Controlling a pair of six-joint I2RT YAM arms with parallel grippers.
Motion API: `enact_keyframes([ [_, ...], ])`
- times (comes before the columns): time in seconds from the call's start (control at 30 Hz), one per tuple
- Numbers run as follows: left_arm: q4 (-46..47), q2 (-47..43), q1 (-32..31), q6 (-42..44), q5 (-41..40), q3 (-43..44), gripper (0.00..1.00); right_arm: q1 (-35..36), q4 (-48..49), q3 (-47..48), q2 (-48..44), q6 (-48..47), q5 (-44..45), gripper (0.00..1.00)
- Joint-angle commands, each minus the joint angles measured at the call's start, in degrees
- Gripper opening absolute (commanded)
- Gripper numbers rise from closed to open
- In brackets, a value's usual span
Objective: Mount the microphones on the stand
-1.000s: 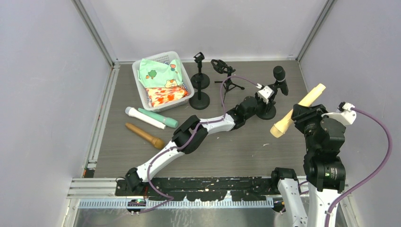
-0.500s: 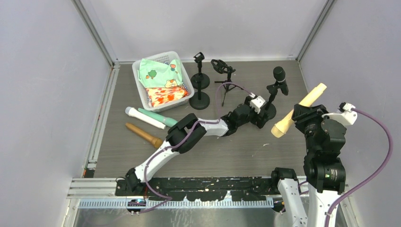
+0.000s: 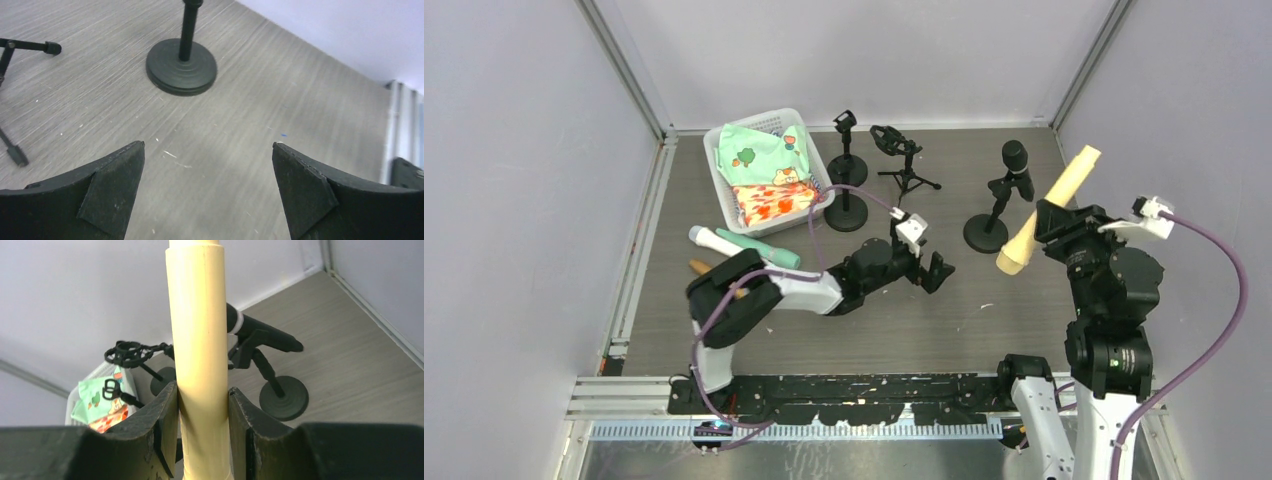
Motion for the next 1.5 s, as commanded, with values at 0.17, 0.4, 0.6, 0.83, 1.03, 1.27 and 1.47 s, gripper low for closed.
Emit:
enact_keyframes([
  [0.17, -13.96, -29.14, -0.87, -2.09, -1.67, -10.09, 1.0, 0.28, 23.12, -3.24, 6.83, -2.85, -19.01, 0.01],
  [0.4, -42.13, -44.24, 4.68, -4.14, -3.34, -2.86, 1.0, 10.26, 30.43, -0.59, 15.1, -9.07, -18.19, 0.01],
  [0.6, -59.02, -51.57, 13.78, -3.81, 0.75, 7.18, 1.0, 41.12, 28.44, 4.53, 24.34, -39.85, 0.06, 0.01],
  [0.83, -76.41, -58.74, 15.78, 4.07, -2.85, 19.14, 1.0, 52.69, 26.88, 6.67, 31.42, -75.0, 1.71, 0.01],
  [1.03, -87.36, -60.58, 15.78, 6.54, 0.33, 25.86, 1.0, 54.82, 21.49, 8.11, 33.04, -94.59, 0.17, 0.01],
  [1.27, -95.16, -52.23, 15.78, 7.38, 9.23, 35.1, 0.99, 60.16, 15.2, 13.63, 35.07, -106.12, 1.87, 0.01],
  [1.47, -99.32, -45.58, 15.78, 11.38, 13.8, 41.92, 0.99, 66.16, 10.13, 16.58, 35.39, -109.49, 3.98, 0.01],
])
